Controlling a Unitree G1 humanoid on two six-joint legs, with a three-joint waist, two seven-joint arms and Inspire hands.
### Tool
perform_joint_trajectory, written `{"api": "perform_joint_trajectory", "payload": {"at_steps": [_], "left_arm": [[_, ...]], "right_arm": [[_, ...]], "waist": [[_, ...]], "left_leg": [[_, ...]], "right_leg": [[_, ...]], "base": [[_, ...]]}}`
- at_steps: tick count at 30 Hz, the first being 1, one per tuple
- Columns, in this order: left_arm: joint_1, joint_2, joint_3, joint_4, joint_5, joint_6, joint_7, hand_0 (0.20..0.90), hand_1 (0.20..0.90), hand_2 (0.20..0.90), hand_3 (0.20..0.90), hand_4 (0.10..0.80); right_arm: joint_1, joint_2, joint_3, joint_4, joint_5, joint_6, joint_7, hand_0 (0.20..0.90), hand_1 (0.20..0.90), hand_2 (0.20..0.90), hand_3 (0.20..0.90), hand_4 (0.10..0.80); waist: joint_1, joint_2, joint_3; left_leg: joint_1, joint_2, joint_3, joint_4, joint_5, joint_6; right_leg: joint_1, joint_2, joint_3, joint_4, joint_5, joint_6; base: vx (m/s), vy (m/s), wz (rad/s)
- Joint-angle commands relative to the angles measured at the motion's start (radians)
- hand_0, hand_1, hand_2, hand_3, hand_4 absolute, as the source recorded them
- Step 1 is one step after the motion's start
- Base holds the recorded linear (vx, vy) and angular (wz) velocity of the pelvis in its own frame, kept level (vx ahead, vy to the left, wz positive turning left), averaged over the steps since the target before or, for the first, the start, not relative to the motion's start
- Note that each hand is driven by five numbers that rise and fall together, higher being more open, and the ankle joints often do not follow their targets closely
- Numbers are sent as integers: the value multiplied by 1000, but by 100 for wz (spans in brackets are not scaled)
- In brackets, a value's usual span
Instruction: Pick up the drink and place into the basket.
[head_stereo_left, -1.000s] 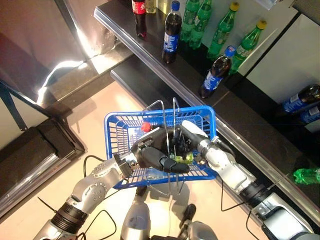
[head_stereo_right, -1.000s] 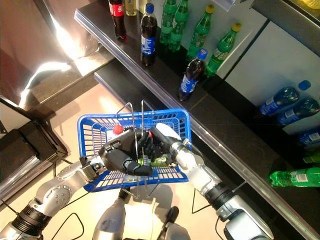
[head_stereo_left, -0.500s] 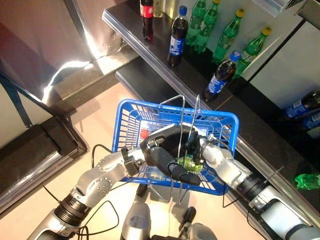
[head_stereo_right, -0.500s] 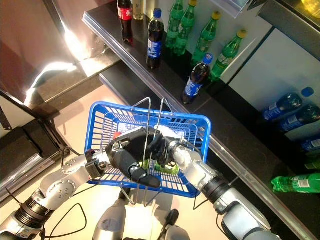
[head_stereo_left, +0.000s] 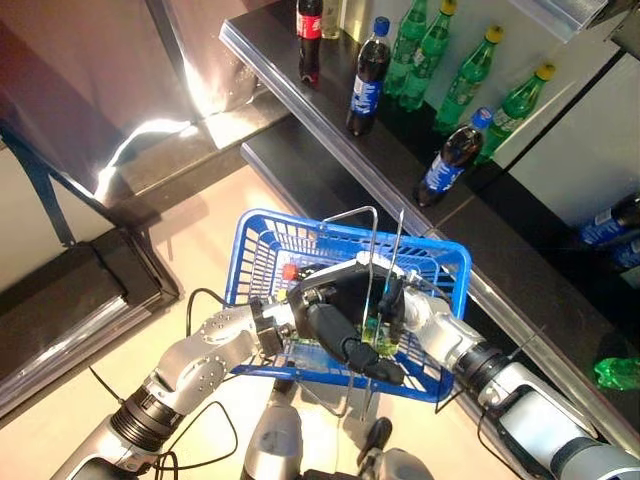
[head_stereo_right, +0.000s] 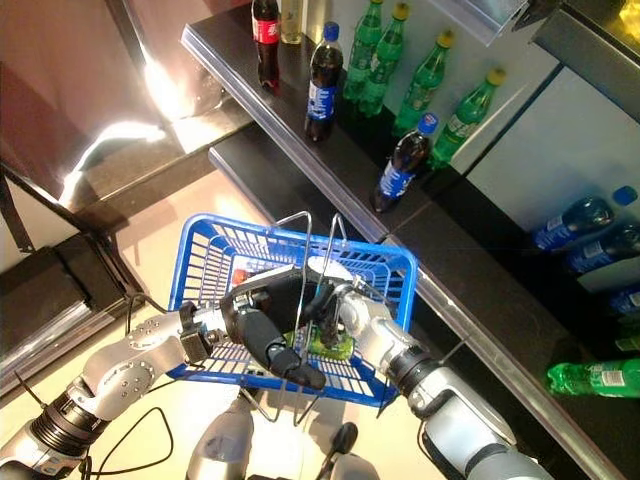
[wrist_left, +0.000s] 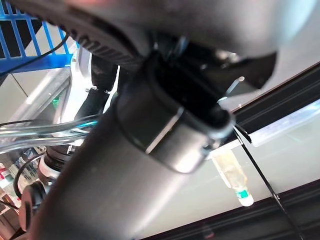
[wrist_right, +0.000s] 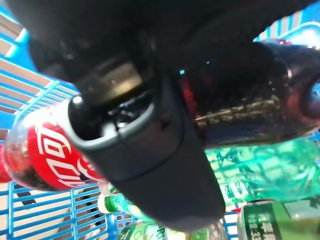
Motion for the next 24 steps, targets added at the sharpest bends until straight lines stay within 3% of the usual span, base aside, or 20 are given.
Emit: {"api": "perform_joint_trajectory", "payload": {"at_steps": [1,24], "left_arm": [[-163,-286,-46,-290,-178,-201,-193,300,300,300,200,100],[-155,-300,-31,-303,-166,-202,-173,300,300,300,200,100]], "right_arm": [[-61,79,78,145,-23,-32,-79,900,900,900,900,800],[-47,89,73,175,-23,-30,-85,900,900,900,900,800]], "waist": [[11,-6,-414],[9,-11,-412]], "left_leg": [[52,58,68,-36,-68,-3],[56,62,80,-36,-70,-3]], "right_leg": [[7,-64,-16,-2,9,27],[2,-58,-15,-2,9,22]], "base": [[0,0,0],[-1,0,0]]}}
